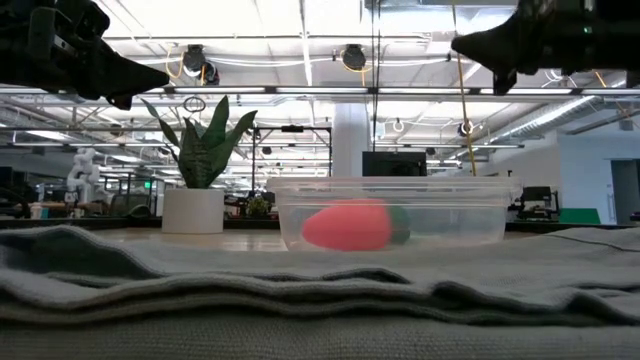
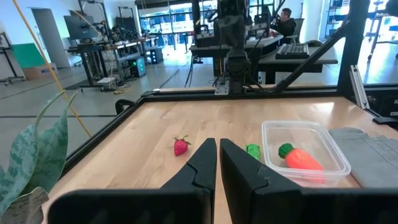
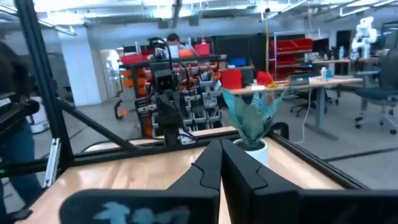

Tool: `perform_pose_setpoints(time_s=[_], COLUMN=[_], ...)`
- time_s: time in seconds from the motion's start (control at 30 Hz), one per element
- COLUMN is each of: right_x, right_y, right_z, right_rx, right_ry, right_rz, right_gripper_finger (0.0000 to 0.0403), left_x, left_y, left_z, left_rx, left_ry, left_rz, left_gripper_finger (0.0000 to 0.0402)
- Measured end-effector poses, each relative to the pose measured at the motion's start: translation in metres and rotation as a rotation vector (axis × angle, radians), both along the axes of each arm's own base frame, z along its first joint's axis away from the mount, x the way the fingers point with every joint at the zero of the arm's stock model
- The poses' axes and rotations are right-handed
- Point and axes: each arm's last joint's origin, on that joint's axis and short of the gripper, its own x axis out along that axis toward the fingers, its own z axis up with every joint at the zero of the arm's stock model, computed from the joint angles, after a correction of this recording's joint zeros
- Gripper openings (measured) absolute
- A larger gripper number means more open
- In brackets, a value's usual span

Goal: Pick and placing Produce into tupperware
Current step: Put the strawberry into the transparent bin

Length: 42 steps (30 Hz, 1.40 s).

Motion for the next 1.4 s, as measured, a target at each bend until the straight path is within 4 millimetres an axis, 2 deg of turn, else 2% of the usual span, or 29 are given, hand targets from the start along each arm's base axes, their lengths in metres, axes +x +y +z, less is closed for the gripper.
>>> perform_pose_setpoints(time_s=[0.2, 0.3, 0.57, 0.87, 1.13, 1.4], right_x=[-0.006, -0.007, -0.009, -0.012, -0.02, -0.023], right_y=[0.001, 0.002, 0.004, 0.004, 0.004, 0.004], right_z=[-0.023, -0.029, -0.029, -0.032, -0.024, -0.026], right_rx=[0.005, -0.006, -0.036, -0.037, -0.064, -0.07], right_ry=[-0.001, 0.001, -0.027, 0.015, -0.049, -0.026], right_rz=[0.036, 0.075, 0.136, 0.134, 0.128, 0.124], right_gripper_finger=[0.0, 0.0, 0.0, 0.0, 0.0, 0.0], left_x=[0.0, 0.0, 0.0, 0.0, 0.0, 0.0], left_y=[0.0, 0.0, 0.0, 0.0, 0.0, 0.0], left_z=[0.0, 0.0, 0.0, -0.003, -0.005, -0.006], left_rx=[-0.005, -0.005, -0.005, -0.004, -0.007, -0.034], left_ry=[-0.001, 0.0, 0.002, 0.029, 0.052, 0.058], left_rz=[0.001, 0.001, 0.001, 0.0, 0.0, -0.005], left_gripper_finger=[0.0026, 0.0026, 0.0026, 0.0026, 0.0026, 0.0026])
